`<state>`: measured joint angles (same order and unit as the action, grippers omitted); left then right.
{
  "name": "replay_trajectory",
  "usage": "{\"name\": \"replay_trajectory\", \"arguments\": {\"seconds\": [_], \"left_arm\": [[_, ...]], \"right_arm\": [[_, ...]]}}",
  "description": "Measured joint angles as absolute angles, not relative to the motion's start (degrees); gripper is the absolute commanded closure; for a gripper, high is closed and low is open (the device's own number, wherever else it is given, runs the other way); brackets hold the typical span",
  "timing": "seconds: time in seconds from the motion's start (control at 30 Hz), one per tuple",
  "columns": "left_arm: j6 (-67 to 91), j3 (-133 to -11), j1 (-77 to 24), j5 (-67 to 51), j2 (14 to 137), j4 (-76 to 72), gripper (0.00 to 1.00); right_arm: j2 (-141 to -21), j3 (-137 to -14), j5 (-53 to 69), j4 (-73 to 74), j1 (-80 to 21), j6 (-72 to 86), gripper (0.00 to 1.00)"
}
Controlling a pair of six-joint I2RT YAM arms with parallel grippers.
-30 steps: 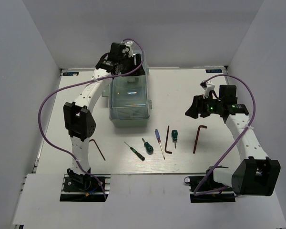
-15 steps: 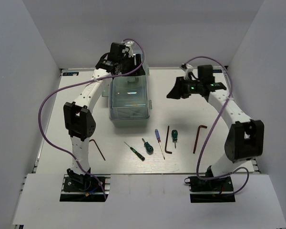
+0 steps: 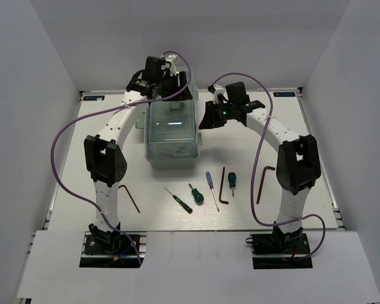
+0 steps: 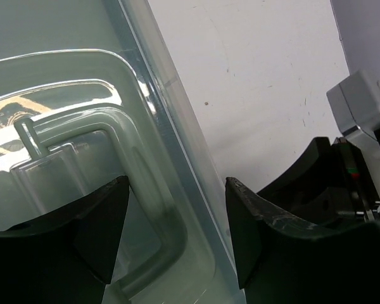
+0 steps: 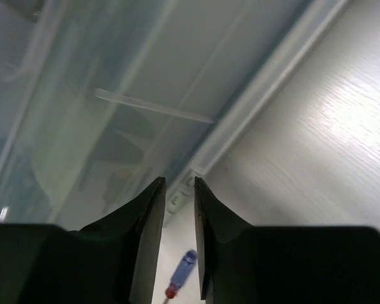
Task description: Sort the tools into containers
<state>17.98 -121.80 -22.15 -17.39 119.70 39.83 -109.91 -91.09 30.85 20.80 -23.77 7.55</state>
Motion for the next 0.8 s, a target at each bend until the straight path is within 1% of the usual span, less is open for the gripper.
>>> {"name": "replay_trajectory", "arguments": {"seconds": [0.1,0.2,0.33,0.63,0.8], "left_arm": [[18.0,-121.8,-22.0,-18.0,119.7,39.8,0.28],[18.0,-121.8,-21.7,-18.8,119.7,39.8,0.29],[18.1,-121.4,-21.3,-20.6,119.8,39.0,0.29],[20.4,-119.7,-20.3,-27.5,119.8,35.6,0.29],[22.6,-117.1,-20.3,-32.5,119.6,30.9,0.3]], "right_arm": [[-110.2,-91.7,33.5,20.2,-24.4,9.1,0.7],[-110.4,-91.9,35.7,19.6,-24.4,10.4,0.73],[-111.1,-92.3,38.8,18.6,-23.9,12.1,0.74],[-111.1,-93.1,43.7,17.9,-23.8,13.9,0.74],[-111.1,-93.1,45.6,17.9,-24.5,14.4,0.74]]}}
